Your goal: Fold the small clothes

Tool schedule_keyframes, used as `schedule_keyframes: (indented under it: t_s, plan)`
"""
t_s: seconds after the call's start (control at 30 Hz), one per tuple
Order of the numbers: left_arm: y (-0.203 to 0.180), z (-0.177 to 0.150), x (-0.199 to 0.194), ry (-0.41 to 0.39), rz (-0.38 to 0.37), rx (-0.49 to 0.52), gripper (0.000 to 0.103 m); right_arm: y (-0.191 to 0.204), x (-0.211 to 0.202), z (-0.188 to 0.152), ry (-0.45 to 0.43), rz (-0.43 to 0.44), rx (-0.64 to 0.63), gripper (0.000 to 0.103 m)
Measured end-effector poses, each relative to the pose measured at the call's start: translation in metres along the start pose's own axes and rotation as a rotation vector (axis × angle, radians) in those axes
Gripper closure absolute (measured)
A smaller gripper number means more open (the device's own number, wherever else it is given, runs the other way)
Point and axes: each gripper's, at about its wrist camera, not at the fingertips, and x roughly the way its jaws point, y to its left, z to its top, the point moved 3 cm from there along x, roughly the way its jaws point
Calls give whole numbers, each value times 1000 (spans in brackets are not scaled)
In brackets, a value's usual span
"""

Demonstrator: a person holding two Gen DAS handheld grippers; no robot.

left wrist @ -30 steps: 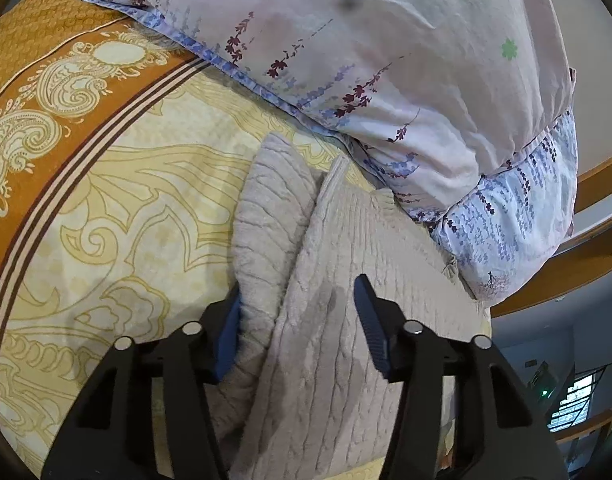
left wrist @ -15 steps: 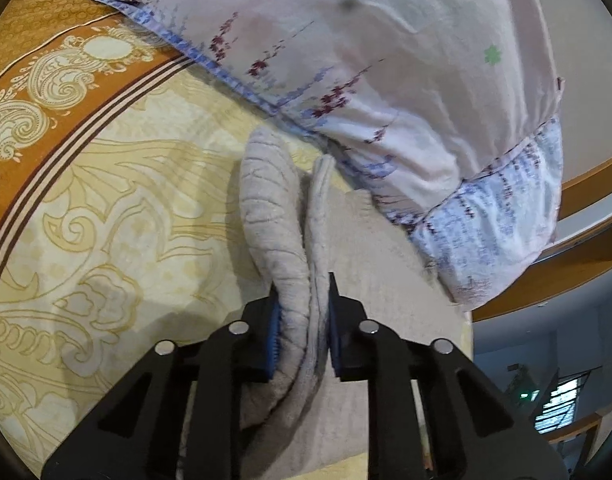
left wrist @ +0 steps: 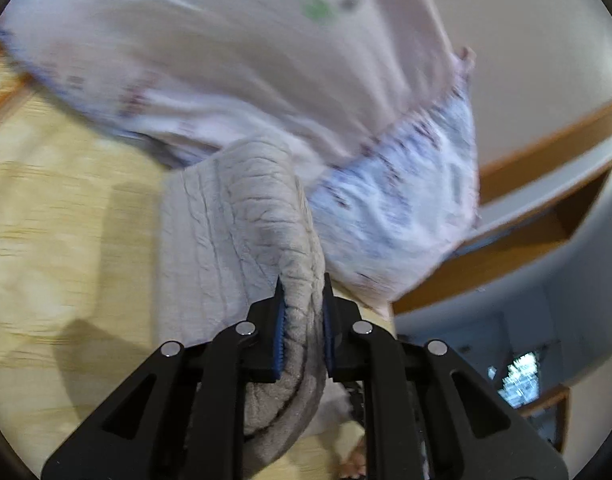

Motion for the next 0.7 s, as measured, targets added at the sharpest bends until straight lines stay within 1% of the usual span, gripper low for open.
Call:
schedule_keyframes:
  t_s: [0.07,0.13,0.23,0.27,0.33,0.37,0.4,0.47,0.5,0.53,0.6,0.63,0.67,0.7]
  plan:
    - [-21,-5,25,39,-32,32,89,-10,-5,3,-16,5,19,37]
    - [-34,-17,57,86,-70,25,89,-21,-9,5,-27,6,38,37]
    - [-44,-37,99,152,-91,8,89,-41,-12,6,-28,9,97,37]
    - [-46,-46,118,192,-86,-1,89,-50,-12,6,-24,24,133,37]
    - [-42,-61,143,266,-105,-45,88,-62,-13,4,-15,49,184,37]
    - [-40,-68,151,305,-126,-71,88,-68,-14,4,-5,54,205,37]
    - [-41,-72,155,335,-159,-75,90,-72,-15,3,0,57,214,37]
    - [-45,-75,147,368,-225,-69,89,-78,-18,4,-1,68,225,37]
    - [-47,-73,138,358,-236,-56,86,-80,-19,6,0,91,238,37]
    - [-48,-69,128,337,-232,-35,74,-82,-20,7,1,116,253,37]
    - [-45,-59,99,253,-172,20,61,-81,-18,12,25,244,302,37]
    - [-42,-55,90,228,-140,37,60,-78,-15,14,51,308,320,37]
    - [-38,-51,78,194,-87,58,60,-74,-11,15,74,346,330,37]
    - [-32,-48,68,165,-37,74,56,-70,-5,16,105,385,341,37]
